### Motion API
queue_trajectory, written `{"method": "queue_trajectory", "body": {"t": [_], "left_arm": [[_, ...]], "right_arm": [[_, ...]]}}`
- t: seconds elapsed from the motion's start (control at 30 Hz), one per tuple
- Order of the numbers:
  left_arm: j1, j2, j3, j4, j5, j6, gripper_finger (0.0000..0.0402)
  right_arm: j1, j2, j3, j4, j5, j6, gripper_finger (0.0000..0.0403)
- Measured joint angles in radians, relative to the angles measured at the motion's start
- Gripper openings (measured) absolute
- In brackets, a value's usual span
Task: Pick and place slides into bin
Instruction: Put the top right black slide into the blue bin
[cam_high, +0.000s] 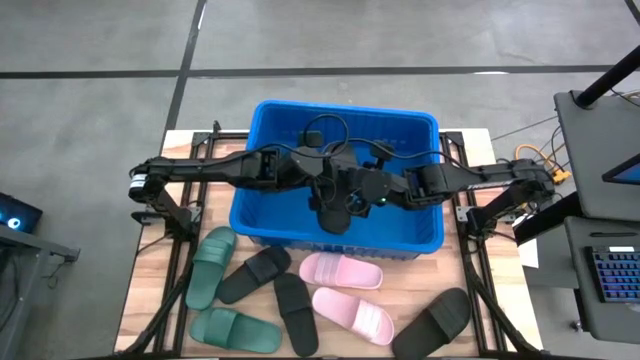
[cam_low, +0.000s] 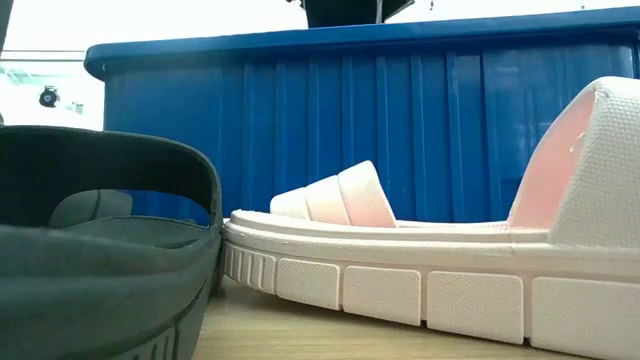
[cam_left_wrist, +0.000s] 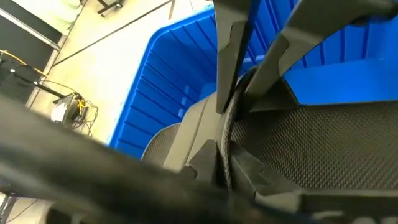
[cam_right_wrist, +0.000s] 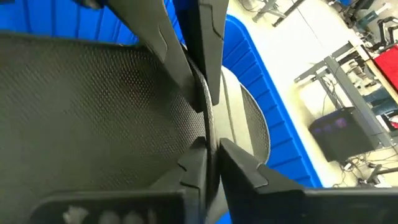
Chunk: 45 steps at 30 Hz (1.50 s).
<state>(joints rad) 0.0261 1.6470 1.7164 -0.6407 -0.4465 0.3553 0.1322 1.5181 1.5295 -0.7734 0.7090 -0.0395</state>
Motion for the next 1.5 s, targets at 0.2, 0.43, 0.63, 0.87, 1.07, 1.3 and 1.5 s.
{"method": "queue_trajectory", "body": {"t": [0.2, 0.43, 0.63, 0.87, 1.07, 1.3, 1.5], "left_arm": [[0.003, -0.012, -0.004, -0.004, -0.062, 0.003, 0.0001], [0.002, -0.052, -0.006, 0.000, -0.085, 0.002, 0.0000], [0.006, -0.085, -0.010, 0.000, -0.095, -0.002, 0.0000], [0.005, -0.092, -0.041, -0.007, -0.159, 0.053, 0.0000], [0.010, -0.085, -0.102, 0.061, -0.165, 0.121, 0.0000], [0.040, -0.113, -0.255, 0.224, -0.069, 0.158, 0.0000], [0.109, -0.171, -0.371, 0.295, 0.054, 0.159, 0.0000]], "right_arm": [[0.003, -0.021, 0.002, 0.007, 0.040, 0.021, 0.0080], [0.001, -0.073, 0.002, 0.006, 0.104, 0.038, 0.0108], [0.000, -0.141, 0.002, 0.006, 0.106, 0.042, 0.0110], [0.001, -0.223, 0.002, -0.021, 0.113, 0.121, 0.0109], [0.001, -0.266, 0.000, -0.099, 0.114, 0.204, 0.0107], [0.001, -0.273, -0.002, -0.199, 0.104, 0.272, 0.0096], [0.001, -0.269, -0.007, -0.226, 0.103, 0.278, 0.0088]]}}
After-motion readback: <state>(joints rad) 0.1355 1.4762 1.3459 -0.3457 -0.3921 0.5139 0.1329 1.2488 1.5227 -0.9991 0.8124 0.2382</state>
